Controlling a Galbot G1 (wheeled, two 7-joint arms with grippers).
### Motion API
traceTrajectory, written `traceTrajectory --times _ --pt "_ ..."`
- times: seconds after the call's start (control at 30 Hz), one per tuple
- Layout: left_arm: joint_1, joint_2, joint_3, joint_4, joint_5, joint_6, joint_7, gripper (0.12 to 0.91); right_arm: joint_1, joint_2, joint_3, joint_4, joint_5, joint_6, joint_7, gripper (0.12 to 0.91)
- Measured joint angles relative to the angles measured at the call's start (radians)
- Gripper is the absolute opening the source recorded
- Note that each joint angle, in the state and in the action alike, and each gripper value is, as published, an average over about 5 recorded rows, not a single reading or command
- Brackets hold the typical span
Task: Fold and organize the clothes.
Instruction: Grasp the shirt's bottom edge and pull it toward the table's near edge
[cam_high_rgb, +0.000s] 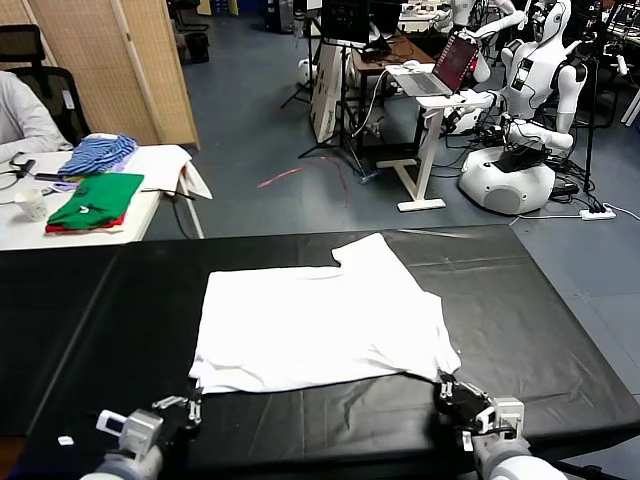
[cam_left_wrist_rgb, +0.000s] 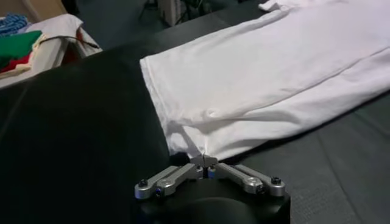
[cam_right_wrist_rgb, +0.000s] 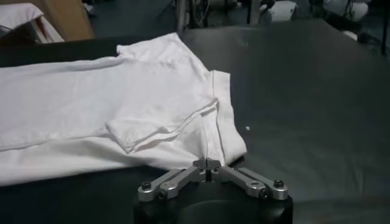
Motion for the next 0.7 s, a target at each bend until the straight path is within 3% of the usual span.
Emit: traceTrajectory --times 0.17,0.43,0.7 --pt "0.024 0.021 -0.018 -0.008 0.005 0.0 0.019 0.145 -0.025 -0.004 0.021 0.03 0.011 -0.008 0.002 0.14" --pt "0.066 0.054 -0.054 -0.029 0.056 0.0 0.088 0.145 -0.043 -0.012 0.044 0.041 0.02 -0.023 0.006 0.14" --pt "0.094 0.081 -0.098 -0.036 0.079 0.0 0.127 0.145 -0.058 -0.013 0.043 0.052 0.033 -0.038 0.014 0.14"
